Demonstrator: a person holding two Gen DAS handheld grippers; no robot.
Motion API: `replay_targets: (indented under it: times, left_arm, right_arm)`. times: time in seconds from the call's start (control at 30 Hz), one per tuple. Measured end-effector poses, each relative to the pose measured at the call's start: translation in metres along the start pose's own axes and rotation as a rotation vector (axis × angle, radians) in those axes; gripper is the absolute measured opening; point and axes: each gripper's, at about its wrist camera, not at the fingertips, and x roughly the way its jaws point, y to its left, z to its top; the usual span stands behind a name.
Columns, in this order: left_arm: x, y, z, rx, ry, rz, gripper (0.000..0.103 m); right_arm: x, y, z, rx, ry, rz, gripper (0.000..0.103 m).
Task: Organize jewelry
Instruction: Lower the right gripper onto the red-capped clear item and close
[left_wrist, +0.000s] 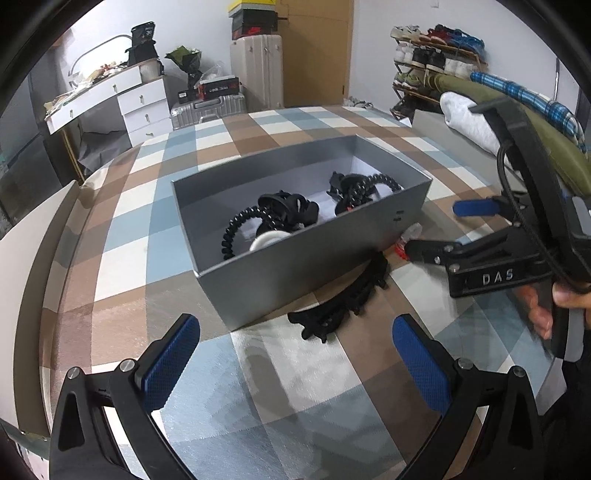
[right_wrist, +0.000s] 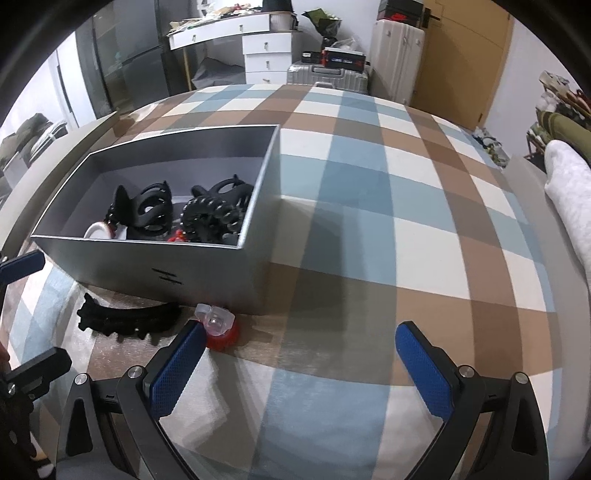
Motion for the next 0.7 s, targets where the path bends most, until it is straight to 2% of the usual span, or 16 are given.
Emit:
replay_targets:
  times: [0.13, 0.27, 0.7]
  left_arm:
    - [0.002, -0.003, -0.001, 0.013, 0.009, -0.011, 0.102]
    - [0.003, -0.005, -0.002, 0.021, 0.022, -0.009, 0.102]
    - [0.007, 0.0, -0.002, -0.003, 0.035, 0.004, 0.102]
  right_arm:
    - [-0.004, 0.006, 0.0, -0.014, -0.031, 0.007, 0.098]
    - [-0.003, 0.016, -0.001, -0.047, -0.033, 0.015, 0.076]
    - [-0.004, 0.031, -0.004, -0.102, -0.026, 0.105, 0.051]
